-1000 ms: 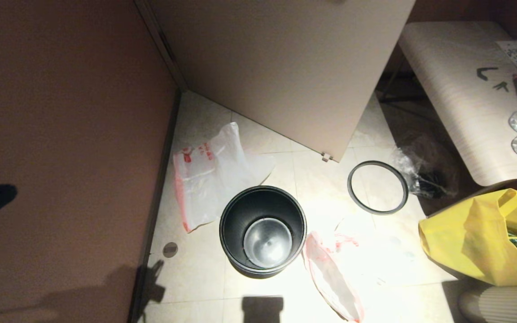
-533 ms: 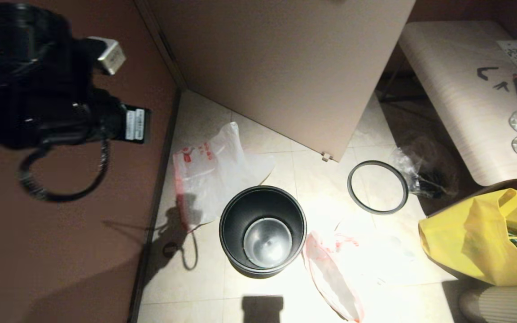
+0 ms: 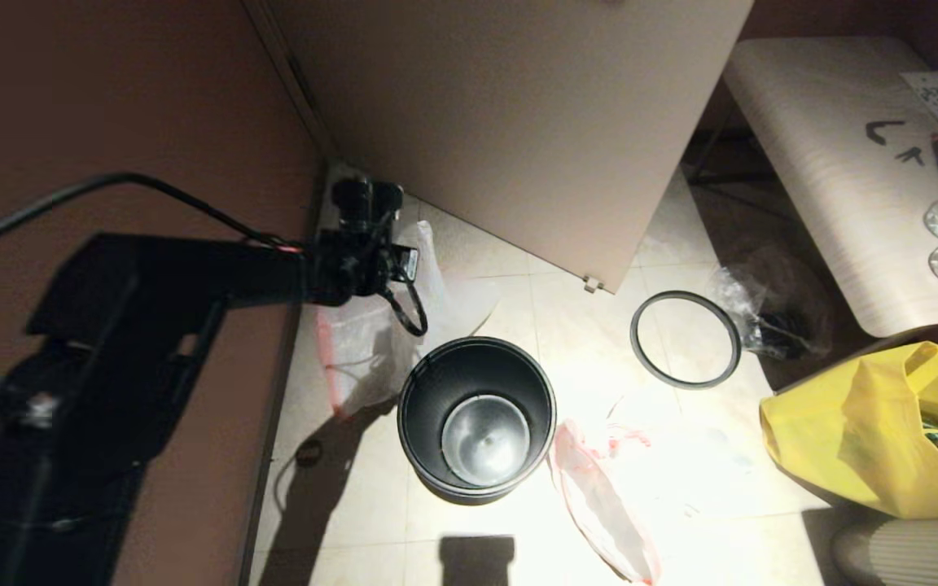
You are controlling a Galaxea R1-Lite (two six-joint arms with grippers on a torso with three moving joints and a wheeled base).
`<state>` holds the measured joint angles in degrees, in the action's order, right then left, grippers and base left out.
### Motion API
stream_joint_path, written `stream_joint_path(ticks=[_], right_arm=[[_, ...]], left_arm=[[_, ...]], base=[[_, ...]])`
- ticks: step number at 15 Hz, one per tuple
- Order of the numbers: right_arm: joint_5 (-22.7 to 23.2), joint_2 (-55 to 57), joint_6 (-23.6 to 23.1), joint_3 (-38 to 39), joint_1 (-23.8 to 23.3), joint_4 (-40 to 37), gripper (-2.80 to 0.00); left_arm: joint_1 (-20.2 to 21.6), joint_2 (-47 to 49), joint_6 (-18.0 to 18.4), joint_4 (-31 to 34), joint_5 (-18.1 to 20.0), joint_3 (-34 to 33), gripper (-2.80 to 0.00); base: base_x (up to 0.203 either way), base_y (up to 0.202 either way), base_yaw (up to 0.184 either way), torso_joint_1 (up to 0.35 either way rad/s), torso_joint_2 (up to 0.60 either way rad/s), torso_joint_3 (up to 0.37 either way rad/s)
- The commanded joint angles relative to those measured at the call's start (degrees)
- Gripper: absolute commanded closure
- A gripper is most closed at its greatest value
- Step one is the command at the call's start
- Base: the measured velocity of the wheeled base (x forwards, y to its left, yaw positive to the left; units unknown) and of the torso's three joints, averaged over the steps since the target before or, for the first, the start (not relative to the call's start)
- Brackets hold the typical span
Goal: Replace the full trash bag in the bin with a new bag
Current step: Pick up a new trash bag
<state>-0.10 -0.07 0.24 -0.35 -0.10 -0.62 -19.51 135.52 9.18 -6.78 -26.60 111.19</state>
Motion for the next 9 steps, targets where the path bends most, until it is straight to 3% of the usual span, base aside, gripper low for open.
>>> stream_joint_path(ticks=[1,2,4,6,9], right_arm=[[0.0,0.1,0.0,0.0,0.0,0.0,0.0],[0.0,0.1,0.0,0.0,0.0,0.0,0.0],[0.0,0.1,0.0,0.0,0.0,0.0,0.0],[0.0,0.1,0.0,0.0,0.0,0.0,0.0],[0.0,0.1,0.0,0.0,0.0,0.0,0.0]], left_arm=[[0.3,12.1,0.2,-9.9,1.3,1.3,0.0],[0.6,14.7,-0.3,-14.0,3.2,1.7,0.0],[0.7,15.8,-3.0,-16.1,6.4,2.0,0.0],[0.8,15.8,-4.8,-16.3,5.6,2.0,0.0],[1.4,18.5,-9.4,-16.4,-4.4,1.9,0.0]], base=[[0.0,0.0,0.0,0.0,0.0,0.0],[0.0,0.0,0.0,0.0,0.0,0.0],[0.0,0.0,0.0,0.0,0.0,0.0],[0.0,0.0,0.0,0.0,0.0,0.0],[0.0,0.0,0.0,0.0,0.0,0.0]])
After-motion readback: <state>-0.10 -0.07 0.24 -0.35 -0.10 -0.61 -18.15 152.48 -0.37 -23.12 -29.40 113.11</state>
